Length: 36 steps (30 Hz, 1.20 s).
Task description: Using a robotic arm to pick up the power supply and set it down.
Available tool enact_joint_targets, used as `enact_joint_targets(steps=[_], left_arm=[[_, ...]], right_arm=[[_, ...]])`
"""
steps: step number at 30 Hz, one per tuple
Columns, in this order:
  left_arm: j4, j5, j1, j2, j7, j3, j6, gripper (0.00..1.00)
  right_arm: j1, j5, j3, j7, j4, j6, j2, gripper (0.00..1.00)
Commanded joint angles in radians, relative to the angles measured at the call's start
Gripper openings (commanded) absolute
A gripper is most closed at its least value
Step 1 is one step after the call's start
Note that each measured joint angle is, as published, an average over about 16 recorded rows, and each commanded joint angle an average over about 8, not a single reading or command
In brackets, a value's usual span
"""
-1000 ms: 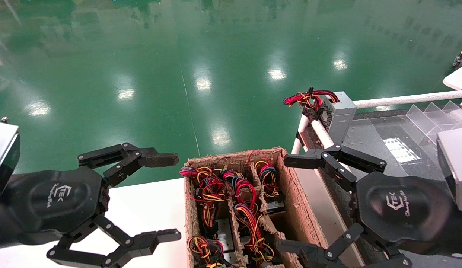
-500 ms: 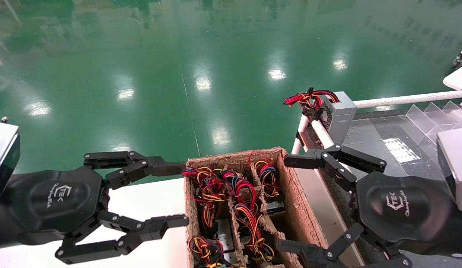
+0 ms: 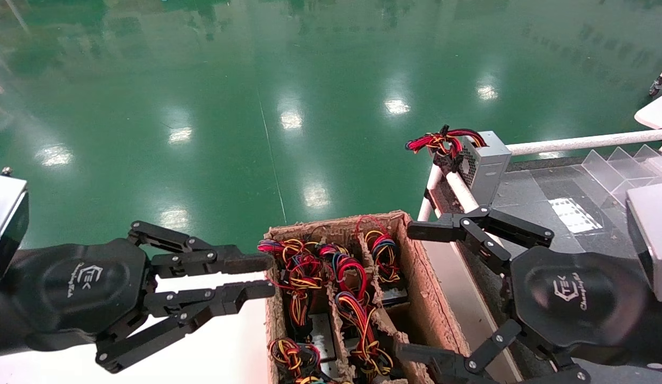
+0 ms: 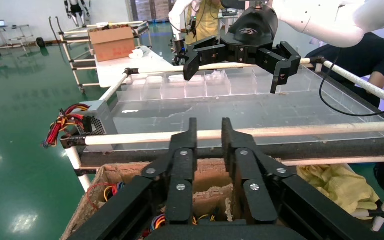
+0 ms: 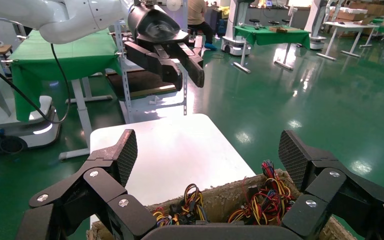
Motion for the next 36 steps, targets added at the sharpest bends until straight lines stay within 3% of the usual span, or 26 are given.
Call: enact_joint_targets(steps=[1,5,6,13,14,28,36], left_arm=[[0.000,0.000,0.000,0.000,0.000,0.000,0.000,0.00],[0.000,0.000,0.000,0.000,0.000,0.000,0.000,0.00],[0.000,0.000,0.000,0.000,0.000,0.000,0.000,0.05],[0.000,0.000,0.000,0.000,0.000,0.000,0.000,0.92],[0.000,0.000,0.000,0.000,0.000,0.000,0.000,1.00],[0.000,0.000,0.000,0.000,0.000,0.000,0.000,1.00],[0.001,0.000,0.000,0.000,0.000,0.000,0.000,1.00]], right_arm=[[0.000,0.000,0.000,0.000,0.000,0.000,0.000,1.00],[0.000,0.000,0.000,0.000,0.000,0.000,0.000,1.00],[0.000,0.000,0.000,0.000,0.000,0.000,0.000,1.00],[0.000,0.000,0.000,0.000,0.000,0.000,0.000,1.00],[0.000,0.000,0.000,0.000,0.000,0.000,0.000,1.00],[0.000,-0.007,-0.003,0.006,-0.005,0.007,0.001,1.00],[0.014,-0.061,-0.018,0.025,-0.012,0.051,0.004,1.00]])
